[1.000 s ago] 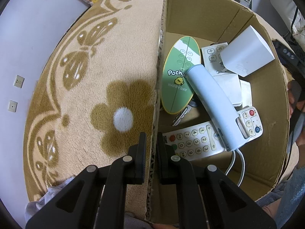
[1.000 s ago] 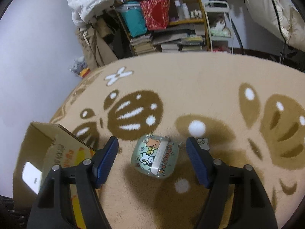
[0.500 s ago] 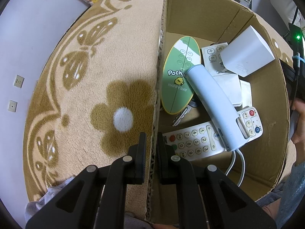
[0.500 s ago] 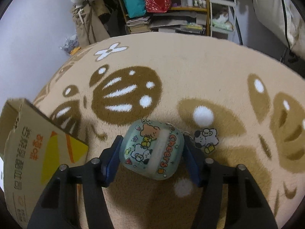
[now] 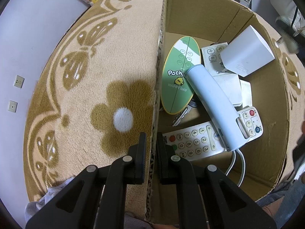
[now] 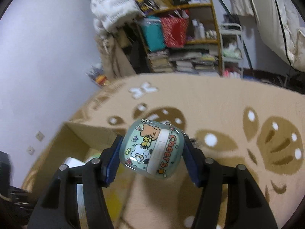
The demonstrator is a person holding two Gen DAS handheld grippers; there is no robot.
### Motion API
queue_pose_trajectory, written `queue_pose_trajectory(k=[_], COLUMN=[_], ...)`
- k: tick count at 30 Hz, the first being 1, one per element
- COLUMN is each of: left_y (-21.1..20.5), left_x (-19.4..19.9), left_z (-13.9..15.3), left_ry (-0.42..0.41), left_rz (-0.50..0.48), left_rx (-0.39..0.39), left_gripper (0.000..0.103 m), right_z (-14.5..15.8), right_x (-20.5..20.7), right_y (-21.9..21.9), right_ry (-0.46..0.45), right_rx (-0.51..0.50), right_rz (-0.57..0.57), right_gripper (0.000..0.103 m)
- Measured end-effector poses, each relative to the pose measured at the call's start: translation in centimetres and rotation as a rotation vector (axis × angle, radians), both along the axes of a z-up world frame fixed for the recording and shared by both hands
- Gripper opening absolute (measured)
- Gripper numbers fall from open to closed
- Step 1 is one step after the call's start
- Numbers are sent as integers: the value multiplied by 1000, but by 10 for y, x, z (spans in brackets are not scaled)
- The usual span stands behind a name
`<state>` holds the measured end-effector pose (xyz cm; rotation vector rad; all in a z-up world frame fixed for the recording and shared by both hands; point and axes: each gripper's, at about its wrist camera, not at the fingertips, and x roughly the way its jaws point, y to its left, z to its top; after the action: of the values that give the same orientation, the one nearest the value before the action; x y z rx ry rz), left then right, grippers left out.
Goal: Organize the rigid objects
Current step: 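Grasp the green Cheers case with the right gripper and lift it, then carry the green case into the box and release it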
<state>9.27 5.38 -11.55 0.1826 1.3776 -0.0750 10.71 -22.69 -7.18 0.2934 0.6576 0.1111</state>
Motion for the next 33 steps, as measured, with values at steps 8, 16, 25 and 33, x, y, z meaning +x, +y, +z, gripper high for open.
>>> queue_pose_trajectory(k=[8, 16, 25, 33], left_y=[0, 0, 0, -4], left_x=[2, 2, 0, -5], left_z=[0, 0, 2, 6], left_ry=[0, -1, -6, -25], left_rz=[-1, 1, 7, 4], left_rx=[2, 0, -4, 16], left_gripper=[9, 9, 9, 10], right_z=[46, 39, 13, 2], right_x=[-18, -42, -56, -57], right_y=[39, 73, 93, 101], right_ry=[-115, -75, 28, 79], right_rx=[10, 7, -37, -72], right_rz=[117, 229, 273, 258], right_gripper=[65, 65, 65, 65])
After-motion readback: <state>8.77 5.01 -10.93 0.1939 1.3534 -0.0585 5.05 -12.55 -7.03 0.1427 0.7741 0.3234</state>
